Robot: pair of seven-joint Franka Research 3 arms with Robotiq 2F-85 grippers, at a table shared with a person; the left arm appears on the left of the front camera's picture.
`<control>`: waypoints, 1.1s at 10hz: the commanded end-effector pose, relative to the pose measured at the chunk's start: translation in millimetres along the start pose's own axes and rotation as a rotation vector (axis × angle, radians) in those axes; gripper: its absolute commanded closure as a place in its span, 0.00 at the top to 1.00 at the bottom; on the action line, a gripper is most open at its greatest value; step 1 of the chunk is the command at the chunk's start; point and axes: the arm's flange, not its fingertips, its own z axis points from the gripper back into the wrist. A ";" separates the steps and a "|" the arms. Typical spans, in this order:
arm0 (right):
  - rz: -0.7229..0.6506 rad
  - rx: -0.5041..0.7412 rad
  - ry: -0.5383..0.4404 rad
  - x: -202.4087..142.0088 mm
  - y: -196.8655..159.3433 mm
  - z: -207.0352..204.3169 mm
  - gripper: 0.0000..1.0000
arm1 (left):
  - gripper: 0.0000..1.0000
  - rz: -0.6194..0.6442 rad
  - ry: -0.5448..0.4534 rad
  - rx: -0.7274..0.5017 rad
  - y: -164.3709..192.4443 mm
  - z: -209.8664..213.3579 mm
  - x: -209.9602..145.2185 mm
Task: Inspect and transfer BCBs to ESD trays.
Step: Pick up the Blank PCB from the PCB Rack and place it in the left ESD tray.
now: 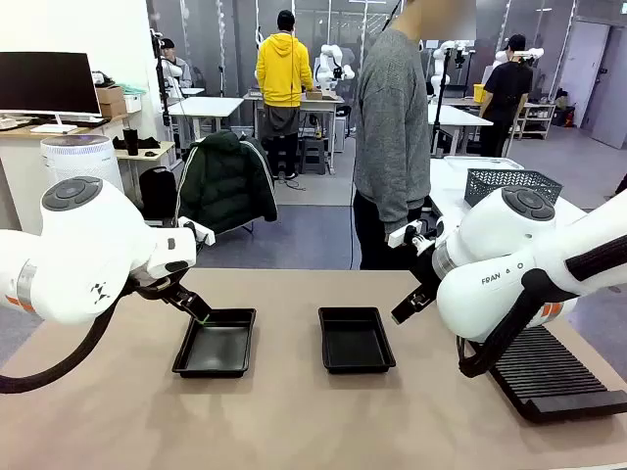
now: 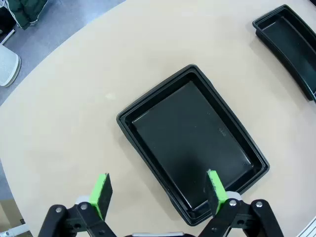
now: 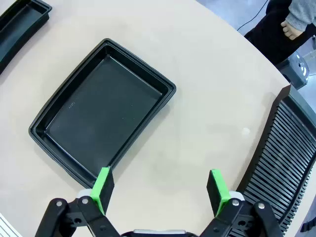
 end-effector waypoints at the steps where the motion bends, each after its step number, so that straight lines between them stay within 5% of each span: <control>1: 0.000 0.000 0.000 0.0 0.0 0.0 1.00 | 1.00 0.000 0.000 0.000 0.0 0.0 0.0; 11: 0.000 0.000 0.000 0.0 0.0 0.0 1.00 | 1.00 0.000 0.000 0.000 0.0 0.0 0.0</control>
